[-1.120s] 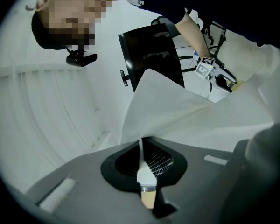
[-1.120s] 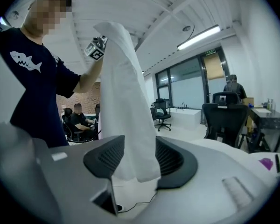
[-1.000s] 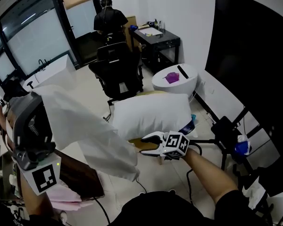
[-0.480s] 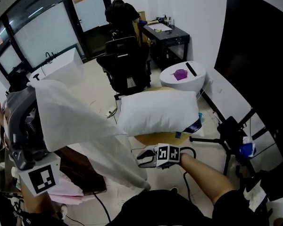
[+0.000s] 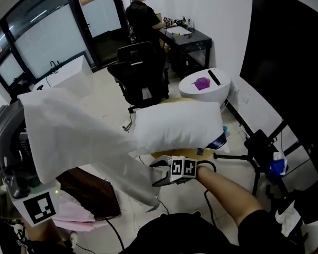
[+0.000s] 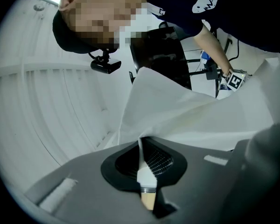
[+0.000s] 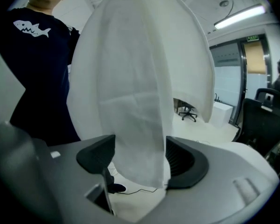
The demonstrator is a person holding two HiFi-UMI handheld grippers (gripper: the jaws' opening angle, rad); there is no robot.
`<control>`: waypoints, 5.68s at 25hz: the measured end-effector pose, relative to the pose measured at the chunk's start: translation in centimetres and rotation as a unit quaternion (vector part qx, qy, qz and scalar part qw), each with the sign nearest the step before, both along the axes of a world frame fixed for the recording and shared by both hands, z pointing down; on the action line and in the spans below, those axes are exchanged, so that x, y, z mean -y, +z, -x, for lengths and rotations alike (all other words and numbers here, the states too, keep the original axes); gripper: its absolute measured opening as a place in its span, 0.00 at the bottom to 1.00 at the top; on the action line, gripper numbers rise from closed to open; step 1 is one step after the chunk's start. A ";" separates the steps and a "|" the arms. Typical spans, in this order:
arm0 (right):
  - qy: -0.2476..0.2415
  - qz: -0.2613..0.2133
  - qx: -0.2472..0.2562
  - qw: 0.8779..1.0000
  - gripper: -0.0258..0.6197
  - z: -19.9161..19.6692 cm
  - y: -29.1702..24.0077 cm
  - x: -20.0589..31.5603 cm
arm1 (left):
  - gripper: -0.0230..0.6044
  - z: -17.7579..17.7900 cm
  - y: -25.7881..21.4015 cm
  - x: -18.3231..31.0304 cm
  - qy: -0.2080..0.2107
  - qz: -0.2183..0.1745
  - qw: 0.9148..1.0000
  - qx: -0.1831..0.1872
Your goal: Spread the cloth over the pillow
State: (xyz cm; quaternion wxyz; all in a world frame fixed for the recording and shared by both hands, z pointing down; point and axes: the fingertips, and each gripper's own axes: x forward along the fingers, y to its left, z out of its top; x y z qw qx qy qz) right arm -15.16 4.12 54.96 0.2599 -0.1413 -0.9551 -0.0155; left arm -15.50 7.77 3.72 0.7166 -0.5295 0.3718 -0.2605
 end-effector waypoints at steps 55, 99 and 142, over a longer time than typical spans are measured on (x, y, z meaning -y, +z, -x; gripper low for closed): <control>0.463 -0.348 -0.099 0.809 0.05 -34.4 -16.8 13.6 | 0.04 12.8 39.0 12.4 -0.340 0.485 0.797 -0.121; 0.476 -0.232 -0.310 0.790 0.05 -31.3 3.8 56.3 | 0.04 16.2 59.9 57.7 -0.292 0.655 0.697 -0.014; 0.398 0.075 -0.174 0.898 0.34 -34.9 11.1 44.6 | 0.41 15.4 66.9 43.6 -0.154 0.843 0.504 -0.105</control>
